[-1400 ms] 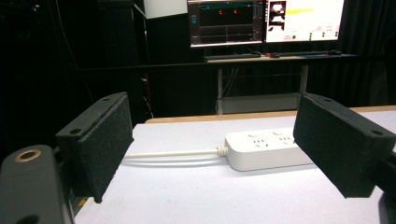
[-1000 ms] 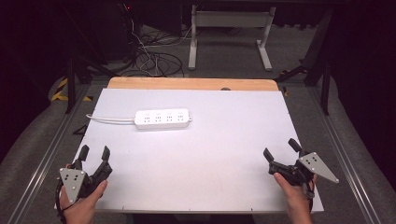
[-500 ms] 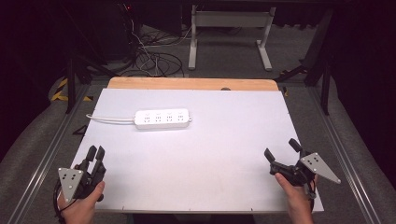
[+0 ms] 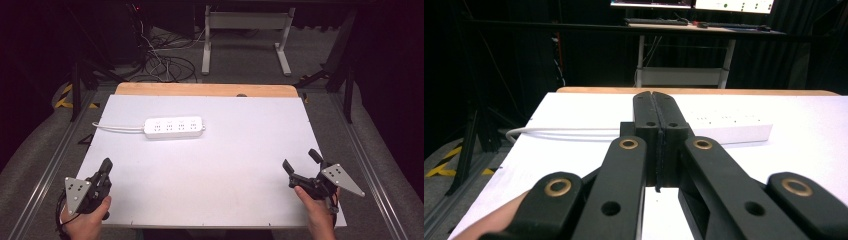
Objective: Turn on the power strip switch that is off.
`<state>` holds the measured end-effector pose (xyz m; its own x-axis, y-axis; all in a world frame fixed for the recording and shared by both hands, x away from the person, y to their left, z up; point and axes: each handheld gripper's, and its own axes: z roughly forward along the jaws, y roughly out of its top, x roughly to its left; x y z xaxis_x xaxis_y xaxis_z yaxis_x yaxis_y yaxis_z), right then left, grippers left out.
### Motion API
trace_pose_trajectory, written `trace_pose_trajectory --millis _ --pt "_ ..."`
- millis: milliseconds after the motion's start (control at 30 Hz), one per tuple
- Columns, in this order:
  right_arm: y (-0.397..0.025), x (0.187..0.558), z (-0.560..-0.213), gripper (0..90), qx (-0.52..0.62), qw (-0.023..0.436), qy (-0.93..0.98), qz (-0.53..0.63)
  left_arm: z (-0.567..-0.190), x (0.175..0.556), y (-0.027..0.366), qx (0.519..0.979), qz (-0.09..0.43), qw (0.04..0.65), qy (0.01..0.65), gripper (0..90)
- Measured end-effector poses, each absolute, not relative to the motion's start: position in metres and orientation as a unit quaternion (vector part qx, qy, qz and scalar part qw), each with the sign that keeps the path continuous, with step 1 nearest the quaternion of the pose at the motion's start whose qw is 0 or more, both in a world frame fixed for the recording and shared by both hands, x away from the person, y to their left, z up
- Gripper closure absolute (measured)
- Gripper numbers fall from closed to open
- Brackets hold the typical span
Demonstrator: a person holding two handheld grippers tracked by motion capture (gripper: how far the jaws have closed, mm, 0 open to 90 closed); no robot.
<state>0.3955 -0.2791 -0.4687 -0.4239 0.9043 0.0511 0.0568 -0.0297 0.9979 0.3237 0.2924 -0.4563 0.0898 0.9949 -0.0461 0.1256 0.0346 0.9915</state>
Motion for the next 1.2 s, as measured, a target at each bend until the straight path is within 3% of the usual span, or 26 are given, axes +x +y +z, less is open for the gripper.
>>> trace_pose_trajectory --millis 700,1000,1200 --pt "-0.278 0.395 -0.470 2.9 0.399 0.352 0.605 0.593 -0.434 0.342 0.298 0.544 0.424 0.490 0.533 90.0" --pt "-0.279 0.394 -0.470 3.1 0.401 0.350 0.605 0.592 -0.424 0.360 0.290 0.567 0.419 0.478 0.524 90.0" --pt "-0.282 0.392 -0.470 3.1 0.402 0.351 0.604 0.592 -0.397 0.385 0.273 0.595 0.425 0.465 0.500 90.0"
